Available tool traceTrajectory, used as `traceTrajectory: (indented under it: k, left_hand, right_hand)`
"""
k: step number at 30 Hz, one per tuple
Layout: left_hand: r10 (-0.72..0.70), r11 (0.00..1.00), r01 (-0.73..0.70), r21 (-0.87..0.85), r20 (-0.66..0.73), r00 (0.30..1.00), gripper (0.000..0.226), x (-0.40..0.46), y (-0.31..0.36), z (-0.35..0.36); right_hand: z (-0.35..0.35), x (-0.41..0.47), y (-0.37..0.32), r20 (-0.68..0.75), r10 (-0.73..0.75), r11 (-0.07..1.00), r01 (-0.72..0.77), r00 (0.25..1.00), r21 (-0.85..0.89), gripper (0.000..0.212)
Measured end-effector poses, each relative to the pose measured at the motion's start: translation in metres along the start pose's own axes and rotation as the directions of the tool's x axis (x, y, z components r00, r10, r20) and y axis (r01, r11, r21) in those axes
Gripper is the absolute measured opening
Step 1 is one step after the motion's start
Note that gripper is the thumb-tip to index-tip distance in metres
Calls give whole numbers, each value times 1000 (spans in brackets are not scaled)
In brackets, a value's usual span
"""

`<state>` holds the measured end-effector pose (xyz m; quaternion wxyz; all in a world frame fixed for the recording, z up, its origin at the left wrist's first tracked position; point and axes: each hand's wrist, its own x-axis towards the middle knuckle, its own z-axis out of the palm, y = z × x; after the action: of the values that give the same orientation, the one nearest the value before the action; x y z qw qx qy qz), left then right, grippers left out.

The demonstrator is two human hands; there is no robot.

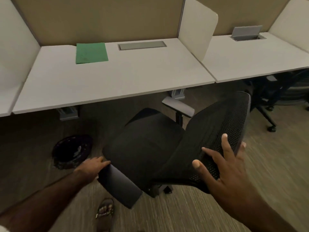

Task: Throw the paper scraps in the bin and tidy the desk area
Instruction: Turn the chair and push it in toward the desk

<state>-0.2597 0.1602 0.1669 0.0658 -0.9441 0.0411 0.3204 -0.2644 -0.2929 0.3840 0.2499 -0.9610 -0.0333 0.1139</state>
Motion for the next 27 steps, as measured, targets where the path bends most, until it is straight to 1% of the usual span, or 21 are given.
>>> traceTrajectory:
  k: [2,4,5,6,8,10,12,14,15,17,18,20,22,24,26,27]
  left_hand:
    - [-91,987,91,-136,4,996,70,-4,-10,6]
    - [-162,952,160,-259,13,987,65,-7,-12,12]
    - [-192,935,187,-300,15,981,63,-10,-13,16]
    - [-216,920,209,-330,16,976,62,-12,-14,19]
    - [-267,887,257,-383,26,963,63,-15,-13,26]
    - [-325,846,318,-427,59,944,70,-20,-11,33]
    - [-373,794,373,-480,101,922,81,-24,-6,41]
    - [-405,712,410,-570,144,903,98,-27,2,49]
    - [-411,669,413,-619,155,898,105,-28,7,52]
    - [-405,591,390,-707,158,901,112,-31,15,58]
    - [-410,556,378,-740,152,899,113,-31,18,60]
    - [-437,496,370,-786,142,888,112,-33,23,64]
    - [-453,444,361,-820,142,880,108,-32,27,64]
    - [-474,386,350,-854,142,869,101,-31,29,60]
    - [-509,348,329,-878,117,852,95,-30,28,56]
    - [-524,320,321,-892,116,844,93,-30,26,56]
  right_hand:
    - [0,-9,-5,5,-107,983,107,994,-148,102]
    - [-8,-9,-5,40,-265,926,266,963,-268,95]
    - [-13,-6,-3,93,-335,891,347,938,-292,93]
    - [-20,0,0,165,-391,858,423,906,-291,92]
    - [-33,17,8,308,-488,776,567,817,-277,94]
    - [-45,37,17,391,-561,660,679,730,-320,98]
    - [-57,56,19,428,-561,597,704,709,-385,100]
    - [-60,71,22,456,-526,576,695,718,-429,96]
    - [-59,76,22,494,-492,574,693,717,-435,88]
    - [-52,85,18,549,-453,561,703,703,-438,71]
    - [-48,89,13,568,-442,545,711,694,-445,70]
    - [-44,90,0,567,-468,535,728,678,-429,85]
    - [-38,91,-3,518,-521,535,732,679,-421,93]
    - [-33,90,-9,504,-518,534,722,691,-440,92]
    - [-30,87,-15,536,-469,565,705,702,-429,89]
    - [-28,86,-20,542,-468,571,707,698,-418,86]
